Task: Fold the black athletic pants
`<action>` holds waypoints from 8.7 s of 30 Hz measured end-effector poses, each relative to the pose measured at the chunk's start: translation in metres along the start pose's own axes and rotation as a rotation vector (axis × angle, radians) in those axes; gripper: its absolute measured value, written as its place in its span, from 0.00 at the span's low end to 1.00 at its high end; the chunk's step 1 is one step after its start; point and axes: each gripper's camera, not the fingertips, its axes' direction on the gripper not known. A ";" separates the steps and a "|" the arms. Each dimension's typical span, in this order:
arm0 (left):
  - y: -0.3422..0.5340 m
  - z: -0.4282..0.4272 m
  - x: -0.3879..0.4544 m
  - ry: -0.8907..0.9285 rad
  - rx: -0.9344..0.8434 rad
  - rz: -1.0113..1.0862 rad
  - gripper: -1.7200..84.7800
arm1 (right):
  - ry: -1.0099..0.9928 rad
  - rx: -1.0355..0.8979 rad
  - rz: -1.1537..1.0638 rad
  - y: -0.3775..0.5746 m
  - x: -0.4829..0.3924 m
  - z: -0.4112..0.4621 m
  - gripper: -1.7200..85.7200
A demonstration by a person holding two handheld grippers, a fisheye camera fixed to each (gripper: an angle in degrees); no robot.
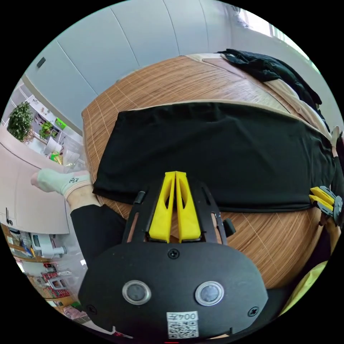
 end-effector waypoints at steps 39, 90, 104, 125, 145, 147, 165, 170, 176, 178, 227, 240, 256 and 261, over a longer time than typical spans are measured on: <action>-0.015 -0.040 0.158 -0.064 -0.045 0.636 0.24 | -0.237 -0.161 0.021 -0.175 0.125 -0.090 0.21; -0.102 0.038 0.086 0.246 -0.306 0.542 0.26 | -0.048 -0.329 -0.250 -0.160 0.138 0.017 0.21; -0.117 0.012 0.142 0.135 -0.282 0.560 0.25 | -0.021 -0.209 -0.047 -0.074 0.199 0.013 0.19; -0.011 -0.044 0.318 0.144 -0.175 0.740 0.23 | -0.071 -0.041 0.251 0.054 0.311 0.047 0.16; 0.075 -0.030 0.357 0.140 -0.129 0.652 0.22 | 0.058 -0.174 -0.113 0.044 0.187 0.147 0.15; 0.084 -0.027 0.364 0.116 -0.142 0.681 0.21 | 0.055 -0.151 -0.073 0.048 0.200 0.144 0.14; 0.133 -0.013 0.390 0.200 -0.138 0.710 0.03 | 0.048 -0.146 -0.032 0.034 0.209 0.164 0.13; 0.140 -0.009 0.395 0.178 -0.129 0.693 0.02 | 0.041 -0.235 -0.097 0.023 0.192 0.188 0.13; 0.141 -0.003 0.401 0.166 -0.138 0.673 0.02 | 0.026 -0.220 -0.071 0.014 0.194 0.179 0.13; 0.141 -0.001 0.404 0.159 -0.141 0.670 0.02 | 0.029 -0.214 -0.071 0.011 0.192 0.175 0.13; -0.067 0.103 0.333 -0.021 -0.427 0.678 0.02 | 0.044 -0.622 -0.107 -0.240 0.123 0.037 0.13; -0.115 0.110 0.322 0.021 -0.483 0.796 0.02 | 0.032 -0.619 -0.196 -0.269 0.101 -0.010 0.13; -0.141 0.091 0.262 0.104 -0.411 0.708 0.03 | -0.011 -0.768 -0.244 -0.280 0.070 -0.045 0.21; -0.148 0.083 0.248 0.090 -0.429 0.696 0.04 | -0.021 -0.791 -0.207 -0.270 0.072 -0.055 0.21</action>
